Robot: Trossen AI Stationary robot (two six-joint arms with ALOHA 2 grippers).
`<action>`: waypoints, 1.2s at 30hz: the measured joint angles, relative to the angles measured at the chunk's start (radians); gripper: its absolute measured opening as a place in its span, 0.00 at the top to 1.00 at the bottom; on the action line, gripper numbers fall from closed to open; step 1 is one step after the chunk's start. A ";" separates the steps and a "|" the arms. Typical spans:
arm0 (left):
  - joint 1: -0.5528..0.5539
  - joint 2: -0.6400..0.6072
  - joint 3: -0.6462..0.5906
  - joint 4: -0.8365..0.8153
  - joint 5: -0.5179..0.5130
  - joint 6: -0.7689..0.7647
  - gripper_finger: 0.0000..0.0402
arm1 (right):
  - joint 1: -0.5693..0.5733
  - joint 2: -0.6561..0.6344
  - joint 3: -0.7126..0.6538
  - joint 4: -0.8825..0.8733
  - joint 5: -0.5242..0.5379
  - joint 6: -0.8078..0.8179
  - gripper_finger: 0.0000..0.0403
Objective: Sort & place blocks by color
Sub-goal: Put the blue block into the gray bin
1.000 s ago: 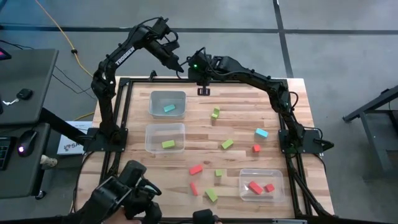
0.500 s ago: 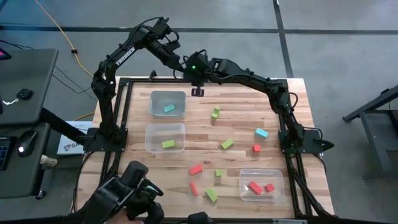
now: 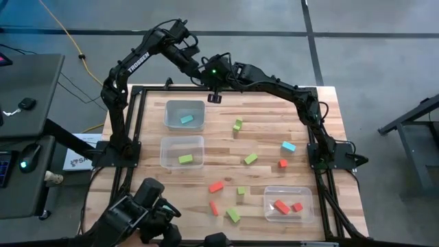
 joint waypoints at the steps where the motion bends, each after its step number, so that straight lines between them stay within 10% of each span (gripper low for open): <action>1: 0.000 0.000 0.000 0.002 -0.001 0.001 0.59 | 0.000 0.000 0.000 -0.001 0.000 0.000 0.74; 16: -0.012 -0.001 0.000 0.049 0.008 0.012 0.97 | 0.000 0.001 0.000 -0.005 0.044 -0.005 0.72; 36: -0.016 0.001 0.000 0.052 -0.085 0.063 1.00 | 0.006 0.000 0.000 -0.006 0.075 -0.001 0.51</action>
